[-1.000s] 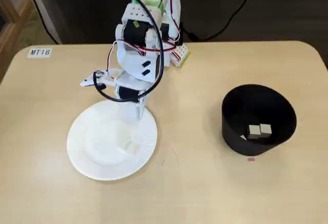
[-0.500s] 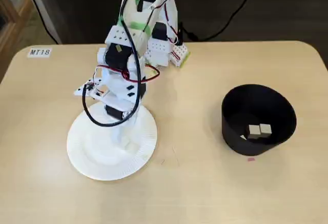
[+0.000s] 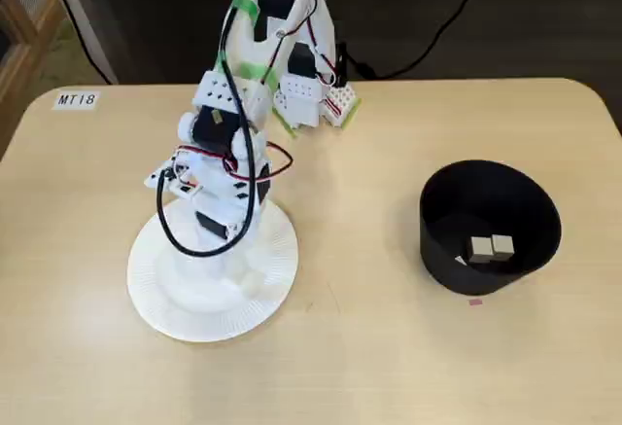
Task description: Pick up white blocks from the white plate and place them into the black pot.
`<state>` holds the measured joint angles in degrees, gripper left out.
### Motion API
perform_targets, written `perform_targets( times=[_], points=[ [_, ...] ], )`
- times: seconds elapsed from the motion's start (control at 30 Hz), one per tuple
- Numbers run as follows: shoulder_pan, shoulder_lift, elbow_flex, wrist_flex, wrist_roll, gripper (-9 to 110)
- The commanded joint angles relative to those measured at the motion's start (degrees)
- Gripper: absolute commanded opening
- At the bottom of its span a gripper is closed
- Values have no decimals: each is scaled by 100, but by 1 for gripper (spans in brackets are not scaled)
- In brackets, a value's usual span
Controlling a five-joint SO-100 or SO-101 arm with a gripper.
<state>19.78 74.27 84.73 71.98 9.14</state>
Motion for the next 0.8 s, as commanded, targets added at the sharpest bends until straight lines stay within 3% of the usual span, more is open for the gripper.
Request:
perform_targets(
  times=[0.0, 0.43, 0.6, 0.77],
  points=[
    [26, -88, -343, -79, 35, 27],
    [18, -686, -615, -466, 97, 20],
    [53, -888, -888, -475, 229, -2],
    [79, -879, -1055, -431, 149, -2]
  ],
)
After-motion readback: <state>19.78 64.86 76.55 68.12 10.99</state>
